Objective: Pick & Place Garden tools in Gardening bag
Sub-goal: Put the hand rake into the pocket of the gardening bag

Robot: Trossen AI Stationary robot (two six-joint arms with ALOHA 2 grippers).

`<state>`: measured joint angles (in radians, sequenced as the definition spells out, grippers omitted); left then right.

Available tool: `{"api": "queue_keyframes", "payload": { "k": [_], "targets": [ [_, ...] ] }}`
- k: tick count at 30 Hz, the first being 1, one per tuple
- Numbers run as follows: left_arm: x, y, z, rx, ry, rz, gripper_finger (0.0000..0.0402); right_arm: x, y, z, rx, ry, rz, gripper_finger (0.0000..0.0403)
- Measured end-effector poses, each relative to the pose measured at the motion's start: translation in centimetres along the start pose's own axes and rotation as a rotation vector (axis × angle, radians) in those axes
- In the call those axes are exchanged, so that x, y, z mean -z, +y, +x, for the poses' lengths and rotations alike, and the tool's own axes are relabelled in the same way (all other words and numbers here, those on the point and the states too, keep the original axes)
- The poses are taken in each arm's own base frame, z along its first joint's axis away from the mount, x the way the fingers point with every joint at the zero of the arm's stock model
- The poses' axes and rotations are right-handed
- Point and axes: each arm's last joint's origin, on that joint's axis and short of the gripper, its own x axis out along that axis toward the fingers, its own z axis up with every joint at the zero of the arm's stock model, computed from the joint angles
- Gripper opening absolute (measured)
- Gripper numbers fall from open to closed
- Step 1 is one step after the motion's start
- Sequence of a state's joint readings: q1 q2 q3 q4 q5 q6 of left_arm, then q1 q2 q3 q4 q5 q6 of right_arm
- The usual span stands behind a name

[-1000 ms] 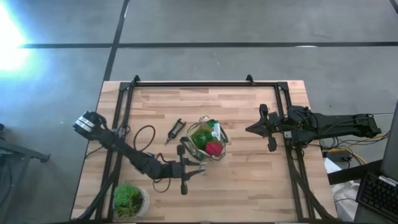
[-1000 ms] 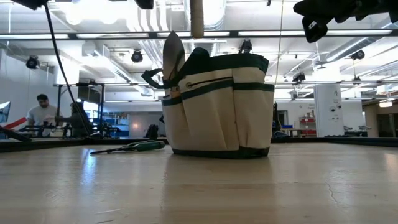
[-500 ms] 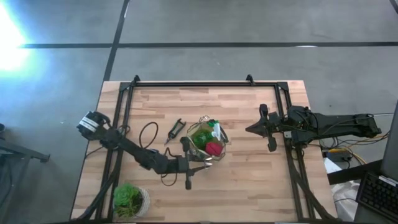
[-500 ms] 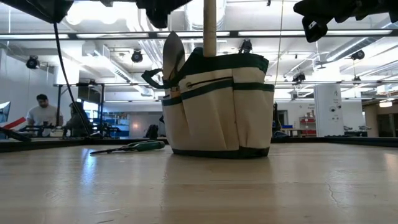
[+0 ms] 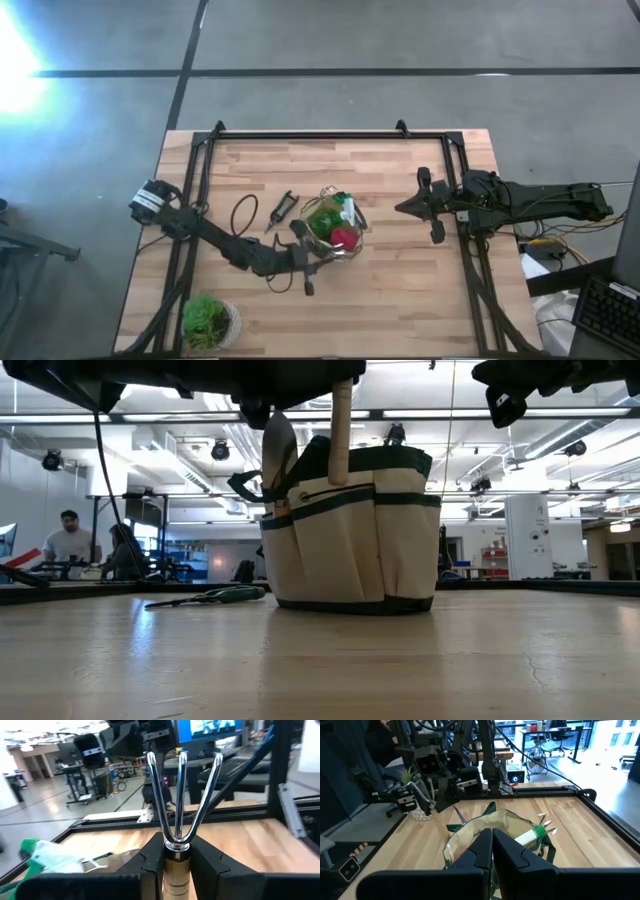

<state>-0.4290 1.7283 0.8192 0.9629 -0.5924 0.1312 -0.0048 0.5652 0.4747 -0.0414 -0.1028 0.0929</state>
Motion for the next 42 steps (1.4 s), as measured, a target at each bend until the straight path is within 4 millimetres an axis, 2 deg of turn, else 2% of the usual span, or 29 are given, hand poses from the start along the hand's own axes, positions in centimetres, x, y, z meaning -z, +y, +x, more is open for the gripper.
{"api": "queue_keyframes", "payload": {
  "k": [10, 29, 37, 42],
  "targets": [
    [0.5, 0.5, -0.1, -0.144, 0.052, 0.064, 0.0068, 0.0, 0.0, 0.0, 0.000, 0.000, 0.000, 0.0008],
    [1.3, 1.4, 0.4, -0.163, 0.125, 0.224, 0.0068, 0.0, 0.0, 0.0, 0.001, 0.000, -0.014, 0.0008],
    [0.7, 0.9, 0.6, -0.163, 0.116, 0.126, 0.0068, 0.0, 0.0, 0.0, 0.001, 0.001, -0.014, 0.0008],
    [0.5, 0.7, 0.4, -0.276, 0.128, 0.088, 0.0068, 0.0, 0.0, 0.0, 0.001, 0.003, -0.014, 0.0008]
  ]
}}
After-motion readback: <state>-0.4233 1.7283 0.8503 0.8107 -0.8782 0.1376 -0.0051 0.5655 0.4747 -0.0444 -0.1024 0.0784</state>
